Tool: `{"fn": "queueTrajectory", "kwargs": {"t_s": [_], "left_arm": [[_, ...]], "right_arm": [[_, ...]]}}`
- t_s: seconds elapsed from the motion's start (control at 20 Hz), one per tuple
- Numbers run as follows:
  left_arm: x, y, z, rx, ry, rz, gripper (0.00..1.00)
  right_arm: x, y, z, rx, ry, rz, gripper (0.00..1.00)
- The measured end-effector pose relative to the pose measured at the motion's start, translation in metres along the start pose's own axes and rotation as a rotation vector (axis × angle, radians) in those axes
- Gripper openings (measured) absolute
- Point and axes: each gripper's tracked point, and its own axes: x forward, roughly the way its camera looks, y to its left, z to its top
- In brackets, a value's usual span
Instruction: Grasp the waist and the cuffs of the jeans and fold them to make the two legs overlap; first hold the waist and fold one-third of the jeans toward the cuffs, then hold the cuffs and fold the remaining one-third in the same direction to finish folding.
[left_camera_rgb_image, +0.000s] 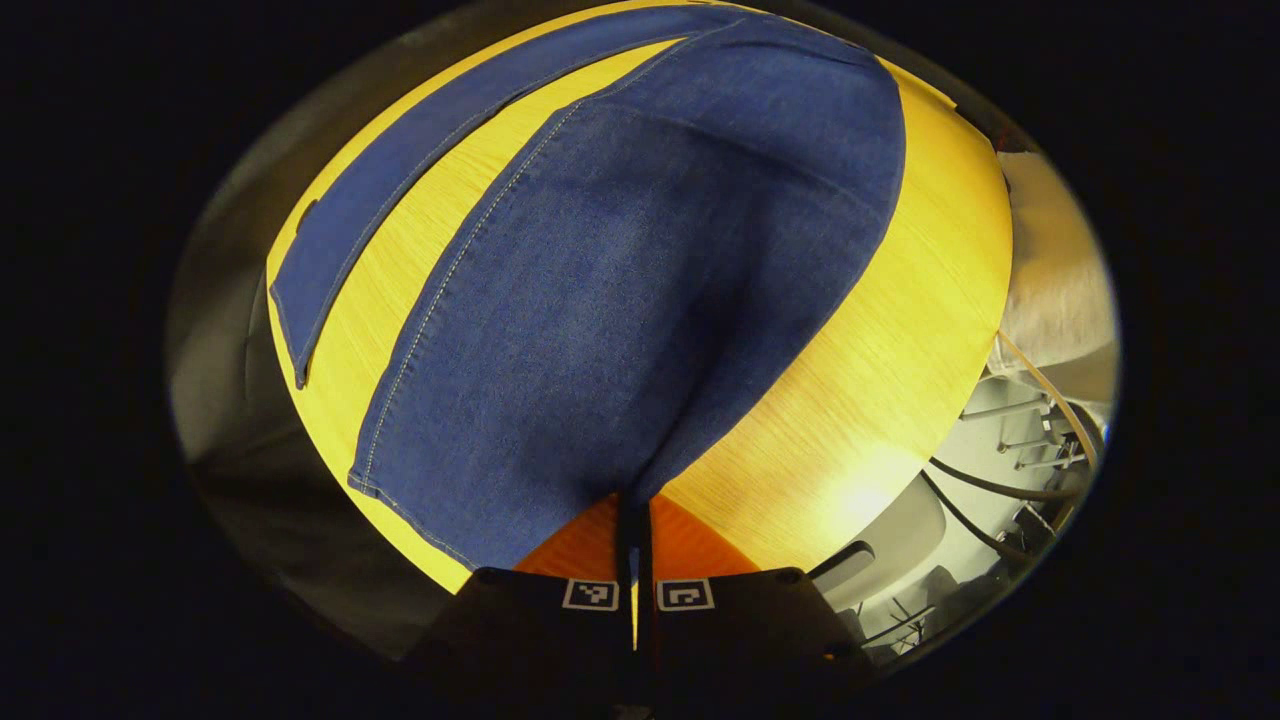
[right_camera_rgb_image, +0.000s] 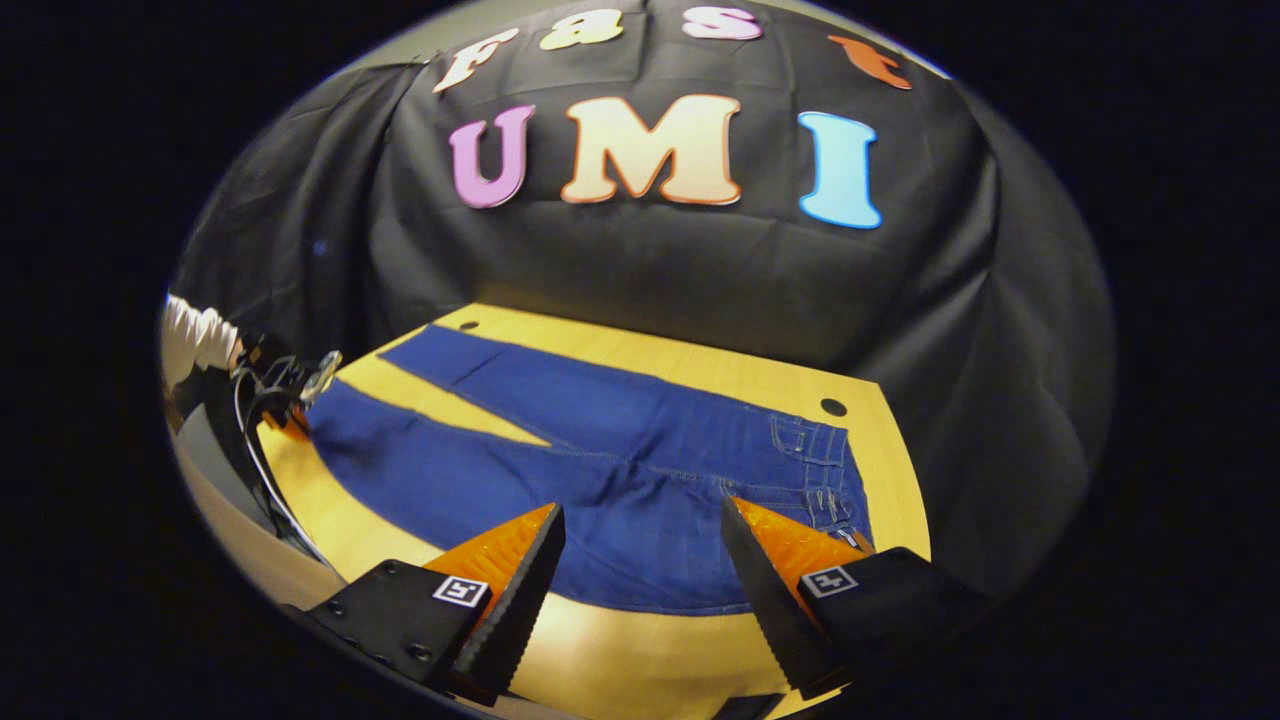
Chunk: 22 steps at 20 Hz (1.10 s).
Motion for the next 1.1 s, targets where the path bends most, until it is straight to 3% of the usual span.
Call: {"fn": "queueTrajectory", "kwargs": {"t_s": [0.1,0.2,0.4,0.55,1.1], "left_arm": [[-0.001,0.000,-0.002,-0.008,-0.003,0.016,0.00],[0.000,0.000,-0.001,-0.015,0.013,0.021,0.00],[0.001,0.001,-0.001,-0.003,0.033,0.033,0.00],[0.002,0.002,-0.001,0.007,0.034,0.046,0.00],[0.003,0.004,0.002,0.036,0.039,0.036,0.00]], "right_arm": [[0.009,-0.002,-0.018,-0.086,0.073,0.053,0.94],[0.017,-0.003,-0.041,-0.197,0.172,0.103,0.99],[0.035,-0.012,-0.088,-0.467,0.335,0.178,0.98],[0.048,-0.020,-0.121,-0.579,0.445,0.232,0.99],[0.065,-0.028,-0.164,-0.514,0.714,0.399,0.96]]}}
